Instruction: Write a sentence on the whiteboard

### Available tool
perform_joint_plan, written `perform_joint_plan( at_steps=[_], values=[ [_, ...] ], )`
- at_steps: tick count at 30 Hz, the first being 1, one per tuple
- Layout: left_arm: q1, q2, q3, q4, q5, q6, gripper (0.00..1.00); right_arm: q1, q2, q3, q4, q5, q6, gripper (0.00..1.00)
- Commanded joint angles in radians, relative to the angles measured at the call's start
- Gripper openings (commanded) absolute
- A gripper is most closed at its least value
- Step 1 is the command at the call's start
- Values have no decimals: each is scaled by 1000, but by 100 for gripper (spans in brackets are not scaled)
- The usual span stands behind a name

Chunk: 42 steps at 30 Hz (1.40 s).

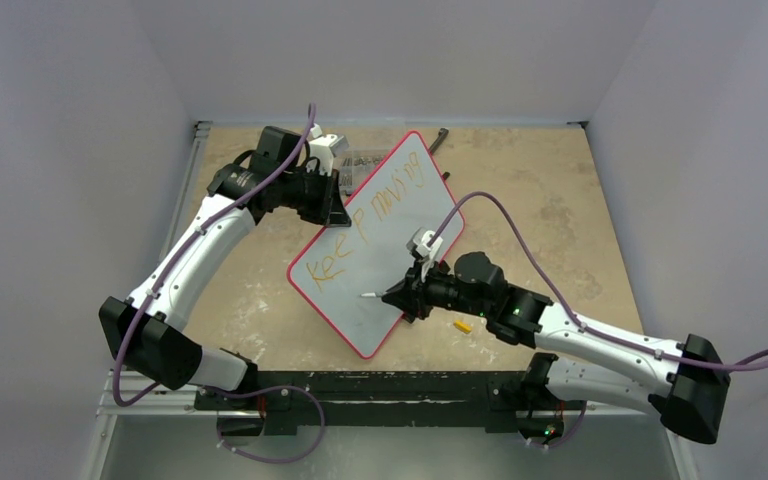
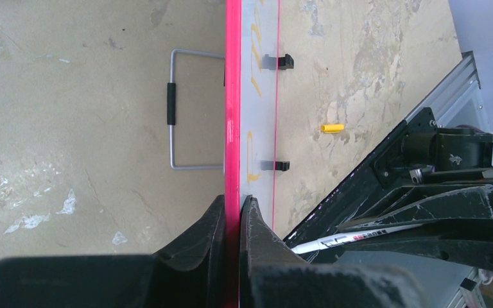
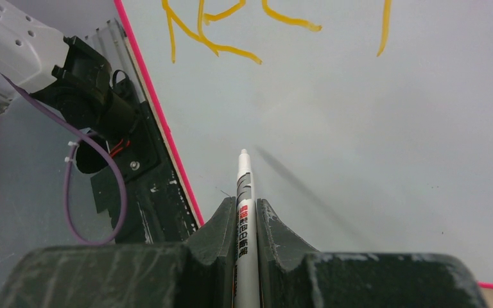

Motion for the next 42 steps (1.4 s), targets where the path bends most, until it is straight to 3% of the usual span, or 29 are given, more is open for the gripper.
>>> perform_joint_plan(
  at_steps=[1, 25, 42],
  values=[
    [28, -9, -2, 38, -143, 79, 0, 9, -41, -3, 34, 46, 18, 0],
    [28, -9, -5, 38, -147, 80, 0, 10, 98, 61, 129, 11, 0, 0],
    [28, -7, -3, 37, -144, 80, 0, 12, 80, -59, 98, 82, 27, 0]
  ],
)
